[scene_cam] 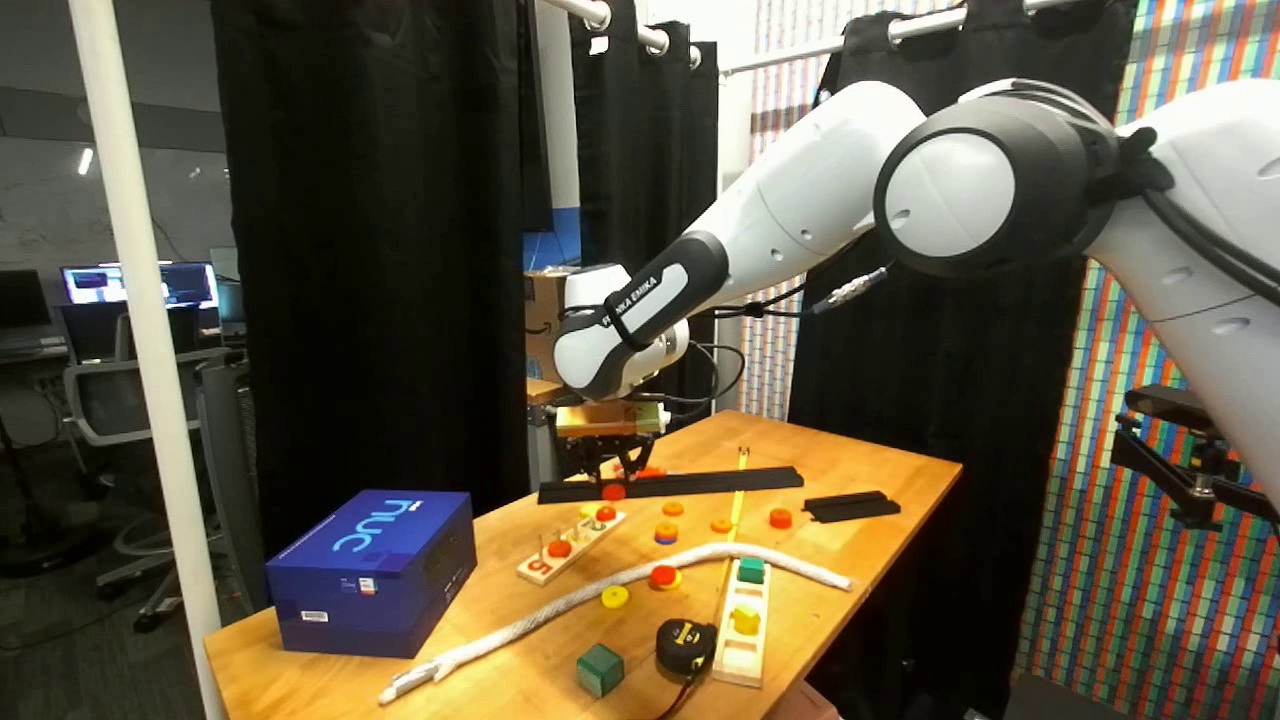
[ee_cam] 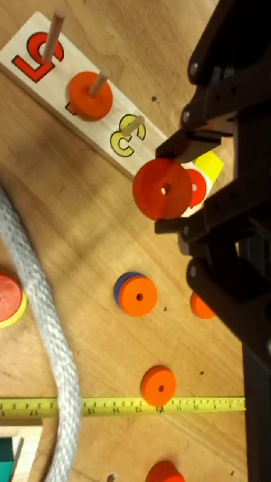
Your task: Remove the orange ring from the left side of the wooden stand
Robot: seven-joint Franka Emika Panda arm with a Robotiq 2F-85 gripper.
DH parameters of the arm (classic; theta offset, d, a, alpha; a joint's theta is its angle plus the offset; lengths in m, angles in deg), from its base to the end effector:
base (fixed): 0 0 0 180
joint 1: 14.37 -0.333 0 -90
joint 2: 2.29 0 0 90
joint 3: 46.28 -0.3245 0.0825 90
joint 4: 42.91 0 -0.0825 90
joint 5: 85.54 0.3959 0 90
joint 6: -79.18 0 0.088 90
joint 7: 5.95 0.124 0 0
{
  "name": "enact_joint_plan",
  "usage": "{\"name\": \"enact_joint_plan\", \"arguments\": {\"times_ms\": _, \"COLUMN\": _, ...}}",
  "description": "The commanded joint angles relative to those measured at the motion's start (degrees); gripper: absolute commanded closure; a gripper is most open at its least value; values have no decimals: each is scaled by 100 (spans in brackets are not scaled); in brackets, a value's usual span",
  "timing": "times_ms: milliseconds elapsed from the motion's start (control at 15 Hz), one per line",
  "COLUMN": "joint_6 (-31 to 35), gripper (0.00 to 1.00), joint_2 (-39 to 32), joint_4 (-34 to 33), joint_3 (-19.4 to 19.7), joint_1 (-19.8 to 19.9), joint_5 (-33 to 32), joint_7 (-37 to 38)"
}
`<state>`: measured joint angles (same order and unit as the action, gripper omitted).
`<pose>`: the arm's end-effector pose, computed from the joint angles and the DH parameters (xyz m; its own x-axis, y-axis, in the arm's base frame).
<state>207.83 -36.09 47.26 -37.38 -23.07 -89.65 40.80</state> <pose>0.7216 0.0096 0.2921 0.7261 -0.6683 0.1618 -0.6815 -0.7307 0.0401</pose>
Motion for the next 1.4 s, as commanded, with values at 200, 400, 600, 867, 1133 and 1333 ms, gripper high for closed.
{"name": "enact_joint_plan", "arguments": {"times_ms": 200, "joint_6": -18, "gripper": 81, "joint_2": 154, "joint_4": 531, "joint_3": -86, "joint_1": 179, "joint_5": 94, "joint_7": 12}}
{"name": "enact_joint_plan", "arguments": {"times_ms": 400, "joint_6": 12, "gripper": 81, "joint_2": 121, "joint_4": 616, "joint_3": -115, "joint_1": 251, "joint_5": 185, "joint_7": -14}}
{"name": "enact_joint_plan", "arguments": {"times_ms": 600, "joint_6": 174, "gripper": 81, "joint_2": 110, "joint_4": 724, "joint_3": -222, "joint_1": 367, "joint_5": 431, "joint_7": -86}}
{"name": "enact_joint_plan", "arguments": {"times_ms": 867, "joint_6": 377, "gripper": 81, "joint_2": 59, "joint_4": 841, "joint_3": -376, "joint_1": 503, "joint_5": 868, "joint_7": -192}}
{"name": "enact_joint_plan", "arguments": {"times_ms": 1133, "joint_6": 471, "gripper": 81, "joint_2": -15, "joint_4": 905, "joint_3": -401, "joint_1": 551, "joint_5": 1020, "joint_7": -240}}
{"name": "enact_joint_plan", "arguments": {"times_ms": 1333, "joint_6": 511, "gripper": 82, "joint_2": -70, "joint_4": 922, "joint_3": -391, "joint_1": 565, "joint_5": 1035, "joint_7": -242}}
